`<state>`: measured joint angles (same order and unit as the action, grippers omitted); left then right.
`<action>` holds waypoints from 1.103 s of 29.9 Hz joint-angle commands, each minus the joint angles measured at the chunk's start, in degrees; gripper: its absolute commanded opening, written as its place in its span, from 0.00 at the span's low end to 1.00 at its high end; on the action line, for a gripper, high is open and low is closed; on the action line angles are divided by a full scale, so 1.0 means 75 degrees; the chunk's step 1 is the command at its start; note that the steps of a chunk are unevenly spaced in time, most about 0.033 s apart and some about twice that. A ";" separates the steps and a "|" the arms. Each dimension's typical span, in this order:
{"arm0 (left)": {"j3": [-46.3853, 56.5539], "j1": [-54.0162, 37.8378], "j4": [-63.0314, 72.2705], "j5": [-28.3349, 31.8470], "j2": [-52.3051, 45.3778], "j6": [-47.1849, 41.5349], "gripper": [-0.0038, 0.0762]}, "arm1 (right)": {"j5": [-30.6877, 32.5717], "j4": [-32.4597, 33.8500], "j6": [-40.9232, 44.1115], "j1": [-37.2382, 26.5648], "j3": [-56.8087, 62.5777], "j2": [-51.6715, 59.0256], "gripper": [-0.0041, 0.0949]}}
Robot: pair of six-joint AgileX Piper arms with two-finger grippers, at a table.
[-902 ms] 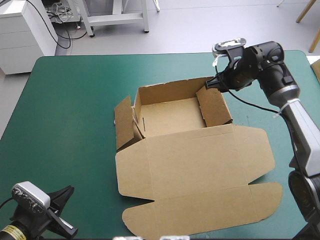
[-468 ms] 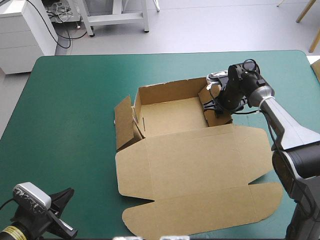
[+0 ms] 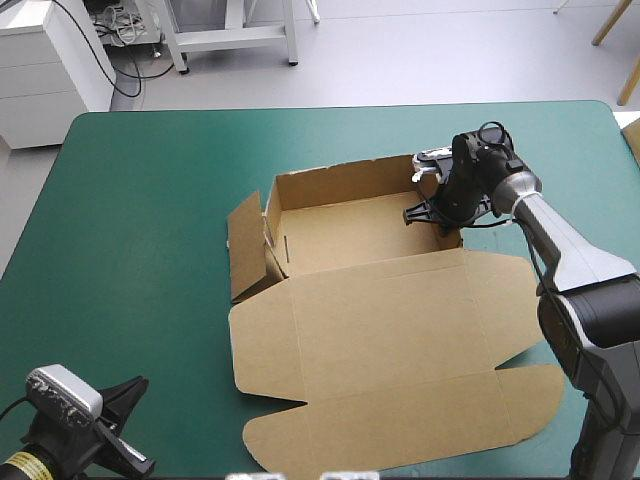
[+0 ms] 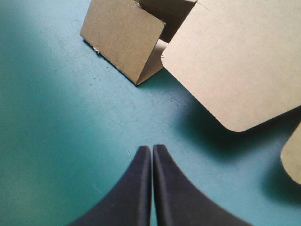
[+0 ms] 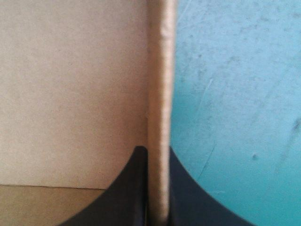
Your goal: Fold the box
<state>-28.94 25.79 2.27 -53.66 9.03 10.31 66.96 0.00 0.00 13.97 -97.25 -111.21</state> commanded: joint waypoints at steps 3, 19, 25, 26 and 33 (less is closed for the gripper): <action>-0.0164 -0.0006 0.0053 0.0505 0.0101 -0.0057 0.04 | 0.0008 0.0000 0.0000 -0.0036 -0.0485 0.0991 0.02; -0.0164 -0.0006 0.0077 0.0504 0.0101 -0.0057 0.49 | 0.0008 0.0683 0.0041 -0.0036 -0.0575 0.4173 0.02; -0.0164 -0.0006 0.0443 0.1060 0.0101 -0.0057 0.64 | 0.0008 0.0762 0.0041 -0.0036 -0.0527 0.4663 0.02; -0.0164 -0.0006 0.0513 0.1041 0.0101 -0.0057 0.64 | 0.0008 0.0762 0.0041 -0.0036 -0.0527 0.4693 0.02; -0.0233 -0.0006 0.0286 0.1569 0.0294 -0.0439 0.62 | 0.0008 0.0728 0.0041 -0.0036 -0.0527 0.4756 0.02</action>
<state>-28.94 25.79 5.67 -48.20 9.12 9.81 70.60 5.60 0.00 13.97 -99.69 -77.58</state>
